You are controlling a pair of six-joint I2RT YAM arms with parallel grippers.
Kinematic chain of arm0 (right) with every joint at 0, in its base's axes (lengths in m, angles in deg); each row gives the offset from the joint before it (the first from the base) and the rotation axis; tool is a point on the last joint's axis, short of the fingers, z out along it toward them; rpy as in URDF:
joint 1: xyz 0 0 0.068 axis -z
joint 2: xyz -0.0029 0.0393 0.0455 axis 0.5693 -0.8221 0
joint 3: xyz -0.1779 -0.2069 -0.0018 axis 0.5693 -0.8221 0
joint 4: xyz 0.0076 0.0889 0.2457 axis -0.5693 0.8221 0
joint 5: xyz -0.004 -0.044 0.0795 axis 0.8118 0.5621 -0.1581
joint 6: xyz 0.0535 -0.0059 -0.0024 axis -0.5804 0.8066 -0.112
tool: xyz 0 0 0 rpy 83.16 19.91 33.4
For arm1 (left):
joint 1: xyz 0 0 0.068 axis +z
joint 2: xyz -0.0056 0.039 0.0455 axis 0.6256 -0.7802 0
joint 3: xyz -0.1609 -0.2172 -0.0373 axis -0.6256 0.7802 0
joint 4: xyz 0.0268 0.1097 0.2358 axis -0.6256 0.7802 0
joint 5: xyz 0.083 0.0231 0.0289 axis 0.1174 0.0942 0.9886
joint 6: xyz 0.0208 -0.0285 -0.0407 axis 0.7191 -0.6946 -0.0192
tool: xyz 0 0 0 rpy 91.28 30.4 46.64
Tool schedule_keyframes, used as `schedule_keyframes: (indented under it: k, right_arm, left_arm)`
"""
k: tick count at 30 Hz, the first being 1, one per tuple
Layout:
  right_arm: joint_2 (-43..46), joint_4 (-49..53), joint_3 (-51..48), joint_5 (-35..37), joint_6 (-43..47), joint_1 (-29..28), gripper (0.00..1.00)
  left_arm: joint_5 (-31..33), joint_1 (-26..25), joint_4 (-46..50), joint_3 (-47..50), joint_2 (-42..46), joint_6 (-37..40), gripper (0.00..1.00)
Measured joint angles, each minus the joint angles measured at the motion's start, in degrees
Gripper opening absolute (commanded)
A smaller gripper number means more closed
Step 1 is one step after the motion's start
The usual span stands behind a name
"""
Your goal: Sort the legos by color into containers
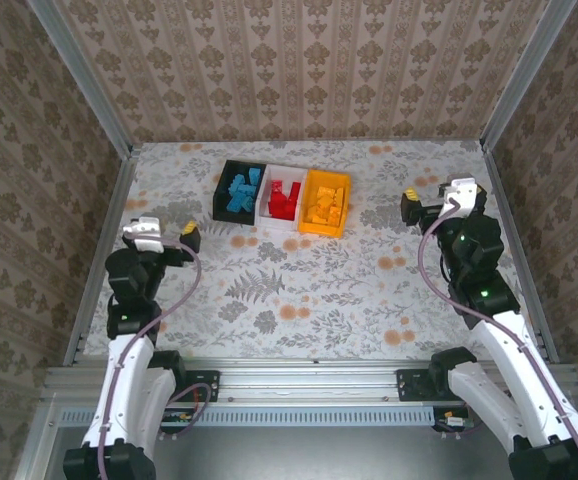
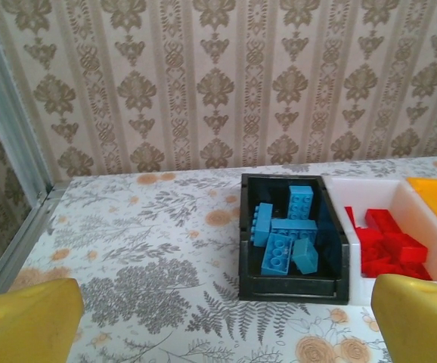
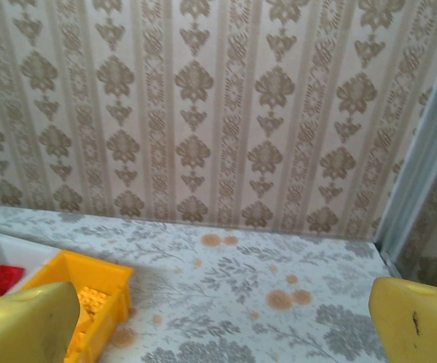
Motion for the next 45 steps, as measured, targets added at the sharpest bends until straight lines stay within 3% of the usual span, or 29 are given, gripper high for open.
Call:
schedule_keyframes:
  k: [5, 11, 23, 29, 36, 45]
  right_arm:
    - [-1.68, 0.20, -2.34, 1.36, -1.25, 2.47, 1.00]
    - [-6.73, -1.33, -7.48, 1.60, -3.23, 4.63, 1.00]
    - [-27.91, -16.52, -10.84, 1.55, -6.29, 5.42, 1.00]
    - [-33.16, -22.38, -11.39, 1.53, -6.47, 5.44, 1.00]
    - [-34.21, -26.16, -12.39, 1.53, -6.56, 6.01, 1.00]
    - [-34.18, -26.47, -12.50, 1.53, -7.45, 6.60, 1.00]
  left_arm:
    - [6.40, -0.46, -0.63, 3.45, 0.00, -3.10, 1.00]
    - [9.68, -1.09, 0.07, 4.72, -0.15, -3.80, 1.00]
    - [11.82, -0.76, -0.35, 4.57, -5.86, -4.11, 1.00]
    - [11.61, 0.72, -3.37, 0.85, -18.21, -3.72, 1.00]
    - [10.82, 1.95, -13.86, -2.58, -38.47, -1.51, 1.00]
    - [11.17, 0.70, -23.78, -2.60, -47.87, 0.72, 1.00]
